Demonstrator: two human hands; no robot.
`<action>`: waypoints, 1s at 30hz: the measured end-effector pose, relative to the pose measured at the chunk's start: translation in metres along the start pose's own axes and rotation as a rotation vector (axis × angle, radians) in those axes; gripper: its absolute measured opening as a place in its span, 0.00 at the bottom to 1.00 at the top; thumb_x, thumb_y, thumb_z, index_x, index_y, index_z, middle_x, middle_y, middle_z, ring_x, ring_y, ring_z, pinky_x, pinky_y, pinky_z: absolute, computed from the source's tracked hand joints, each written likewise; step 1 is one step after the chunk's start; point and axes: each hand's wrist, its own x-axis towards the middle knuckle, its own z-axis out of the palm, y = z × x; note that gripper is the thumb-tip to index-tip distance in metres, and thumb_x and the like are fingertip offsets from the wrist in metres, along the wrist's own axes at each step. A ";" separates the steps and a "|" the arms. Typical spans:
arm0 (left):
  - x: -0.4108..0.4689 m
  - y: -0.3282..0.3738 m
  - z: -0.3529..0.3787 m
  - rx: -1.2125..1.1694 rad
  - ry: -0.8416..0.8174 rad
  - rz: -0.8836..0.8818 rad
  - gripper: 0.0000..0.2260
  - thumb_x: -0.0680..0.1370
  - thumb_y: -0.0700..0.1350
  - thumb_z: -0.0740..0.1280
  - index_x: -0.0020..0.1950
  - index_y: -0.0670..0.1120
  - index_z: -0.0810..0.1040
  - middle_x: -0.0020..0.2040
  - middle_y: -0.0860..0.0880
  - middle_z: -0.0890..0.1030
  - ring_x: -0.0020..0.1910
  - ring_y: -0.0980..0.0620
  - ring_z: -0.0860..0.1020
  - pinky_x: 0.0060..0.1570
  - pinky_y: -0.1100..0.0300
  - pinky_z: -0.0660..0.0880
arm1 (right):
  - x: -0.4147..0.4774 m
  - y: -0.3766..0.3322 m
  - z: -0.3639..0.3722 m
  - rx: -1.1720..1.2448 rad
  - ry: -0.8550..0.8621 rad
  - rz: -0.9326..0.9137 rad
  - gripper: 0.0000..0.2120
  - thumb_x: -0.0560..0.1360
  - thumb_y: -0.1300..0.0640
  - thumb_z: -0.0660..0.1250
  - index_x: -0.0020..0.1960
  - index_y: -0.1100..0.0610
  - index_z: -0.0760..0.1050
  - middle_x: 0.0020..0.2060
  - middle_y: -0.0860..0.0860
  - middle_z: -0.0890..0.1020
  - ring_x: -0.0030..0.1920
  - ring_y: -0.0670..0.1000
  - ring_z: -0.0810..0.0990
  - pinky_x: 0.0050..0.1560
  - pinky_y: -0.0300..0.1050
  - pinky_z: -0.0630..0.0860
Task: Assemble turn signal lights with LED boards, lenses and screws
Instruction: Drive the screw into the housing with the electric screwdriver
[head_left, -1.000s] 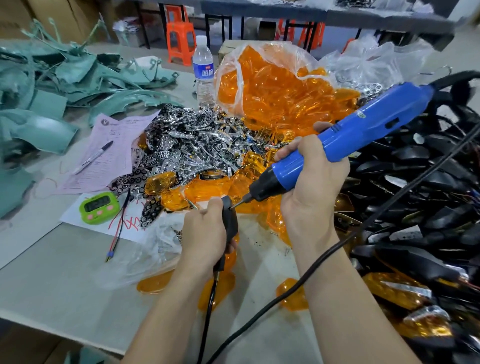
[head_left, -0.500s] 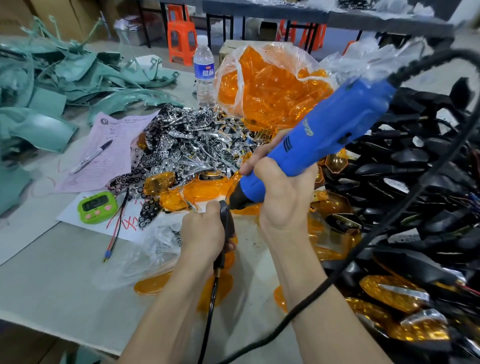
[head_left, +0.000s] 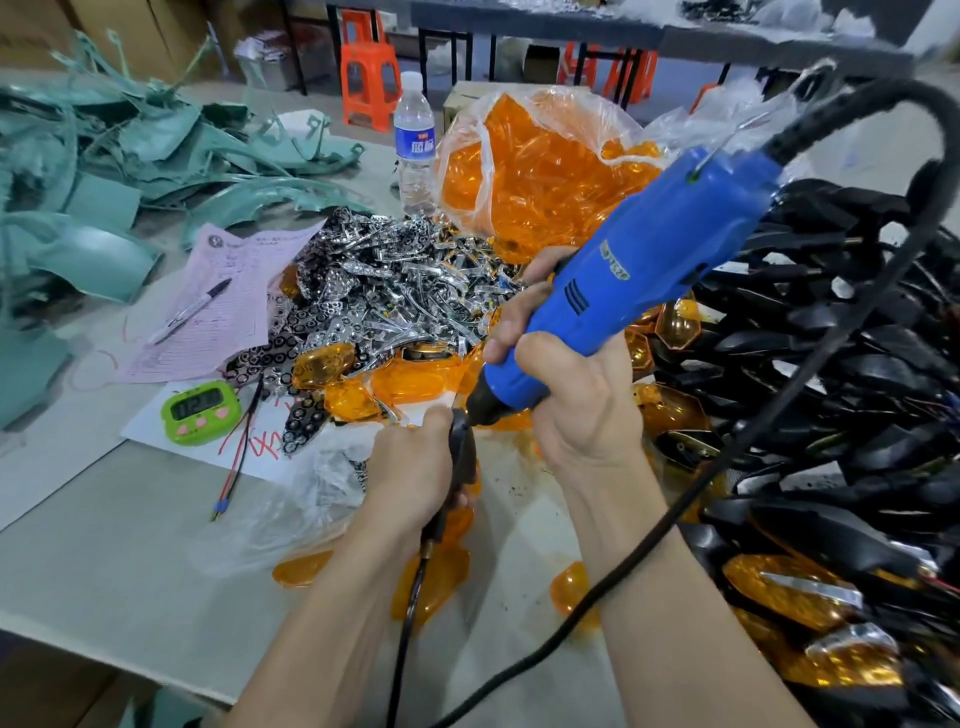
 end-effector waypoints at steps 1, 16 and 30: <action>0.000 0.001 -0.004 0.020 -0.025 0.014 0.20 0.81 0.52 0.61 0.49 0.34 0.81 0.33 0.39 0.84 0.23 0.45 0.77 0.23 0.61 0.71 | 0.001 -0.005 0.000 0.018 -0.083 -0.008 0.22 0.65 0.74 0.59 0.56 0.57 0.73 0.34 0.50 0.78 0.35 0.54 0.78 0.42 0.49 0.75; 0.042 0.027 -0.098 0.095 0.391 0.220 0.23 0.74 0.59 0.65 0.43 0.38 0.82 0.32 0.38 0.83 0.20 0.46 0.78 0.18 0.61 0.67 | -0.001 -0.019 -0.056 0.238 0.101 0.187 0.22 0.70 0.73 0.58 0.60 0.58 0.75 0.35 0.54 0.76 0.37 0.54 0.75 0.48 0.50 0.76; -0.016 0.058 -0.043 -0.494 -0.494 -0.049 0.26 0.84 0.57 0.55 0.49 0.36 0.81 0.31 0.41 0.78 0.17 0.50 0.70 0.14 0.69 0.63 | -0.008 0.057 -0.018 -1.642 -0.101 0.665 0.34 0.72 0.36 0.73 0.67 0.52 0.63 0.54 0.55 0.81 0.58 0.64 0.81 0.47 0.53 0.67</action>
